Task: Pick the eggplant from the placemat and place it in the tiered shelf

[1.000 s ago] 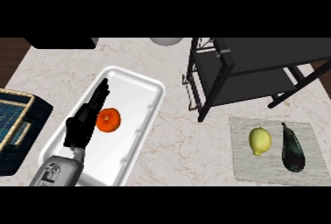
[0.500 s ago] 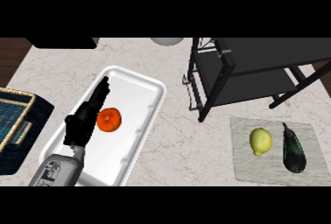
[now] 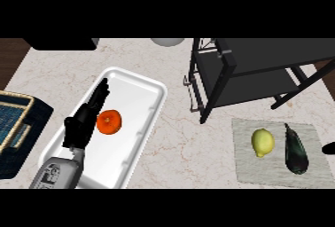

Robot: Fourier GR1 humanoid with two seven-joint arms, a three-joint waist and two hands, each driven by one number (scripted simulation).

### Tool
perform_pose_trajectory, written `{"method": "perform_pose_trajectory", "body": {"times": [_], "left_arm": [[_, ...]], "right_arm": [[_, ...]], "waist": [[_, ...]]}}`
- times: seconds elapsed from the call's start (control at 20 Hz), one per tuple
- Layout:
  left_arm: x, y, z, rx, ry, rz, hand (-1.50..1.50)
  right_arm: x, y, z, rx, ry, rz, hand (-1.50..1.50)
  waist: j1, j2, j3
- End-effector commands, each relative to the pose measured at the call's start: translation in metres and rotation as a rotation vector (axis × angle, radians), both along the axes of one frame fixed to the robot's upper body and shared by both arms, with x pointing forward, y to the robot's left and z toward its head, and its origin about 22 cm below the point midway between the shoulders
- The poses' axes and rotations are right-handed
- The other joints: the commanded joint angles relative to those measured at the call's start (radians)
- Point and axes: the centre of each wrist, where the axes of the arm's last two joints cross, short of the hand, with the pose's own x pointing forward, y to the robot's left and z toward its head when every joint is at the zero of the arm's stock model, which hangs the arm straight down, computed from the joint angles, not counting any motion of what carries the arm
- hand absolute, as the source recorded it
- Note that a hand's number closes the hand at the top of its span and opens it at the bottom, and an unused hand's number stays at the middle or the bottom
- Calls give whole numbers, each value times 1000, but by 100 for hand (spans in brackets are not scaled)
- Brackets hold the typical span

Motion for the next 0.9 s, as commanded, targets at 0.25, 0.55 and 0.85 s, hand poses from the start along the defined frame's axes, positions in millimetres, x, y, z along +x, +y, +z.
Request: {"method": "perform_pose_trajectory", "body": {"times": [0.25,0.55,0.85], "left_arm": [[-2,-15,3,8,-17,12,0],[7,13,-1,-8,6,13,0],[2,-2,5,-2,6,4,0]], "right_arm": [[12,12,1,-41,6,-27,-150],[12,20,-23,-40,14,-29,-150],[10,28,-24,-51,47,-37,-150]], "waist": [[1,0,1],[1,1,1],[0,0,1]]}}
